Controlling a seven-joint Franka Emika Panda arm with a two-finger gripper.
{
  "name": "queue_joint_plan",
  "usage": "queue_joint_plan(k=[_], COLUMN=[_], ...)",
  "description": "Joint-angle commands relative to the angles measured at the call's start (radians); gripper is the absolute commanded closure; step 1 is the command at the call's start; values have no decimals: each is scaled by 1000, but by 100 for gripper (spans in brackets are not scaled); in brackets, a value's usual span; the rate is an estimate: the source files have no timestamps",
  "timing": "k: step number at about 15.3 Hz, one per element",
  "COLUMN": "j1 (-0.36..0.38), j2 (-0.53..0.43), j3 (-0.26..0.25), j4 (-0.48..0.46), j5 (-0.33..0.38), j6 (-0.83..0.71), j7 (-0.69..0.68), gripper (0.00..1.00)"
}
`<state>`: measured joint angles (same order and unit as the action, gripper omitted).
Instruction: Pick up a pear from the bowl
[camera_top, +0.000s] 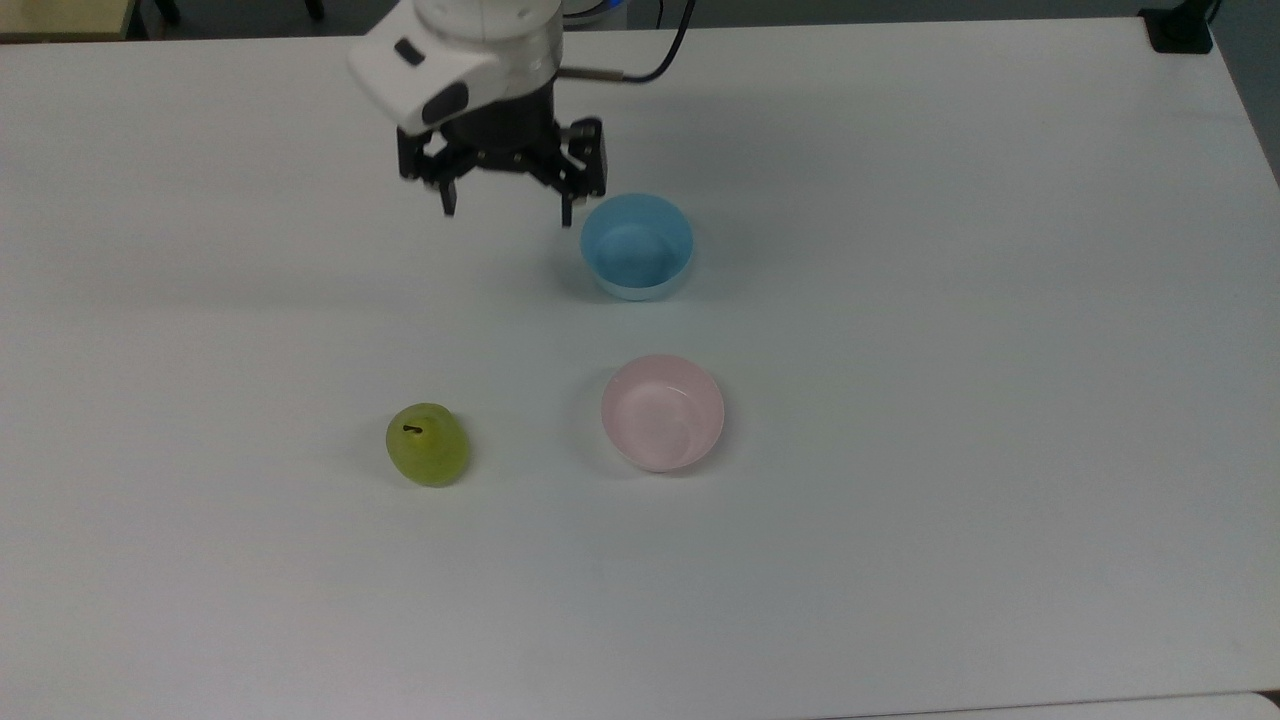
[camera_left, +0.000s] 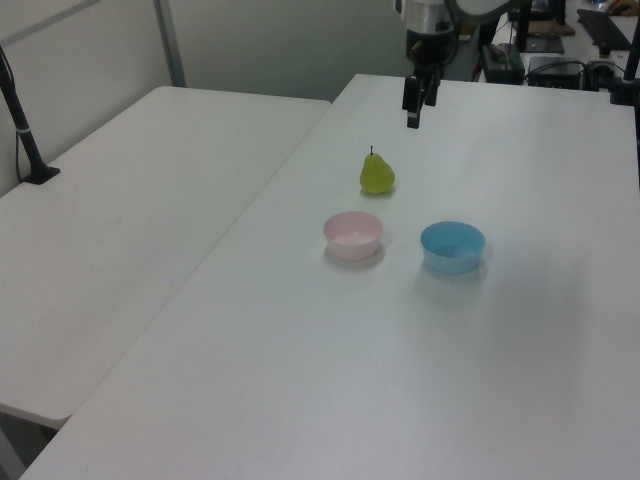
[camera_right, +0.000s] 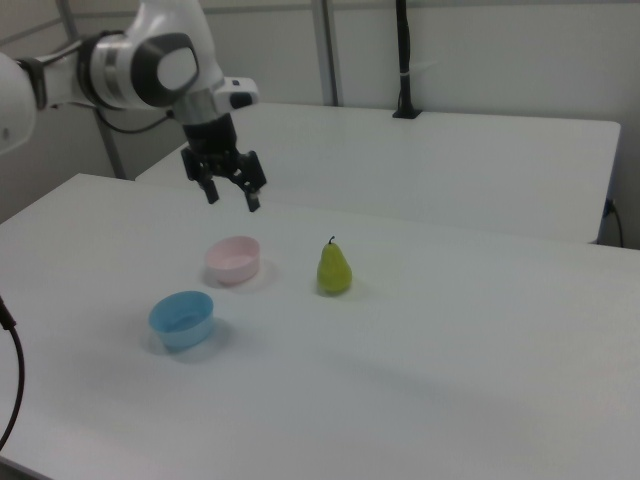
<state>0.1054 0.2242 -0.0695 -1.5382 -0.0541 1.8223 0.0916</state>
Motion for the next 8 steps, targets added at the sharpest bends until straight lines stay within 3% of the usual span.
queue_joint_plan(k=[1, 5, 8], j1=[28, 39, 31], j2=[-101, -210, -221], j3=[-4, -3, -3], j4=[-46, -112, -125], j5=[-4, 16, 16], j6=[-101, -178, -176], j7=[40, 40, 27], gripper=[0, 0, 0])
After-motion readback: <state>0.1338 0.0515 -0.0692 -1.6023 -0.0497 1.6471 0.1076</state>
